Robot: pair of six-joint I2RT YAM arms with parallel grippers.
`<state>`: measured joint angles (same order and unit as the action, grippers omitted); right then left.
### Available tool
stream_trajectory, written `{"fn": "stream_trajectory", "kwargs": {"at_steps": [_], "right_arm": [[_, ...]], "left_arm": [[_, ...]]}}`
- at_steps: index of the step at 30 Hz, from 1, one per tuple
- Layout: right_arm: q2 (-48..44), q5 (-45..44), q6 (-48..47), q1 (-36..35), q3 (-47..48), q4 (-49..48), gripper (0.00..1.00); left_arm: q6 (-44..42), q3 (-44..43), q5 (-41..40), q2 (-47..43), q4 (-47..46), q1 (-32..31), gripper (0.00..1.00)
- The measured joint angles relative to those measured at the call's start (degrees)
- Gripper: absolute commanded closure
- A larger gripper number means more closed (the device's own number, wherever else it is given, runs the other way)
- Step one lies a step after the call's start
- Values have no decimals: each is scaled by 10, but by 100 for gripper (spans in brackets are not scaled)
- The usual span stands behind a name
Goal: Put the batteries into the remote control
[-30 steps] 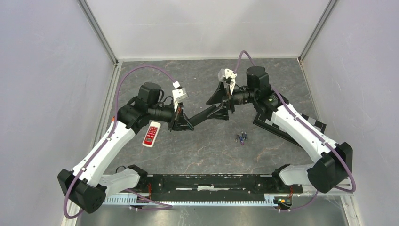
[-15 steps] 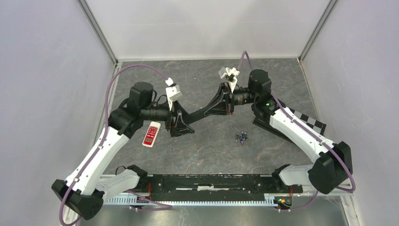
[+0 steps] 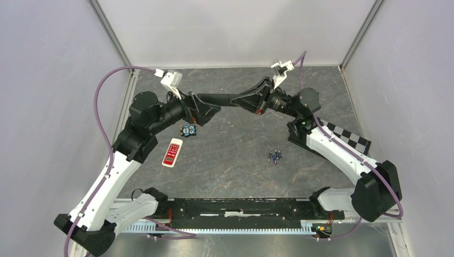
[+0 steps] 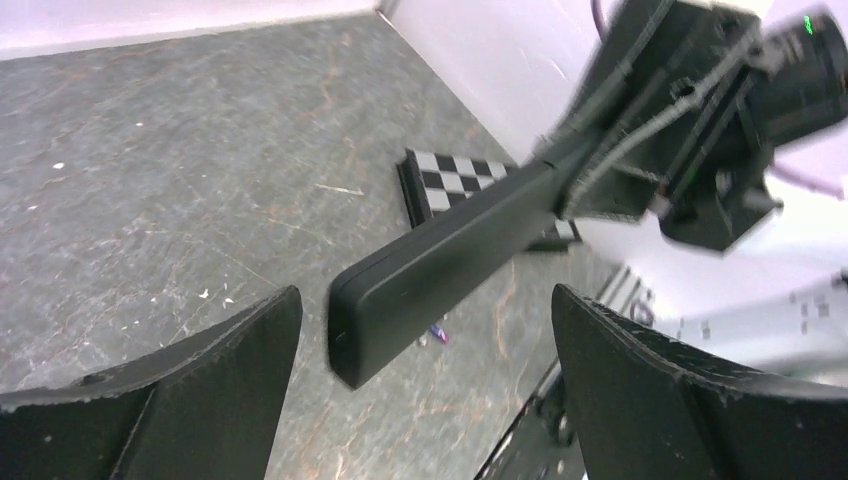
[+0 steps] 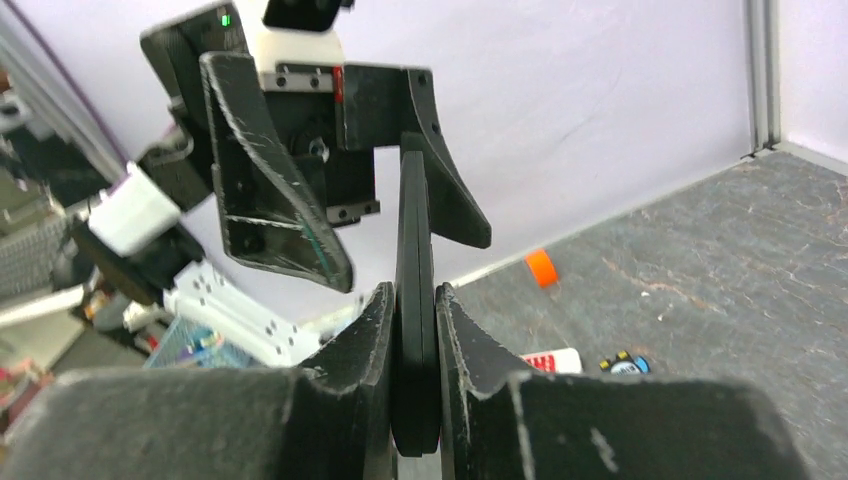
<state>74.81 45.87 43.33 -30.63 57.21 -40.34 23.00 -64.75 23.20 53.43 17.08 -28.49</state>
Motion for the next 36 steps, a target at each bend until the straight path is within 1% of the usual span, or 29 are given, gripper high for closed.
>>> {"fn": "stream_trajectory", "kwargs": {"at_steps": [4,6,8,11,13,15,17,20,22,23,27,28,30,31,32,36], "right_arm": [[0,-63,63,0,-24,-58,100],[0,-92,92,0,-34,-82,100],[0,-118,122,0,-46,-108,100],[0,-150,165,-2,-61,-143,100],[3,-168,189,-5,-66,-158,100],[8,-188,216,-9,-69,-173,100],[14,-203,238,-13,-74,-183,100],[31,-217,272,-16,-80,-194,100],[40,-223,288,-20,-85,-196,100],[43,-225,295,-21,-88,-196,100],[48,-234,318,-24,-93,-209,100],[48,-236,319,-24,-94,-209,100],[50,-236,326,-24,-95,-212,100],[51,-237,327,-24,-95,-213,98],[52,-236,327,-24,-96,-214,94],[53,-236,328,-21,-126,-244,74]], "left_arm": [[75,1,-68,8,-21,0,0],[118,7,-75,9,-53,0,0],[168,25,-72,9,-106,0,1],[240,63,-59,19,-203,0,12],[278,73,-44,42,-258,0,23],[301,72,-35,69,-296,0,28],[318,72,-34,90,-320,0,30],[334,73,-41,103,-354,0,37],[346,80,-49,105,-386,0,45],[353,87,-52,105,-405,0,52],[376,107,-64,110,-446,1,93],[385,109,-64,112,-453,2,98],[388,110,-62,114,-464,1,98],[388,110,-61,115,-465,2,98],[387,110,-61,115,-463,2,98],[388,110,-51,117,-449,5,98]]}}
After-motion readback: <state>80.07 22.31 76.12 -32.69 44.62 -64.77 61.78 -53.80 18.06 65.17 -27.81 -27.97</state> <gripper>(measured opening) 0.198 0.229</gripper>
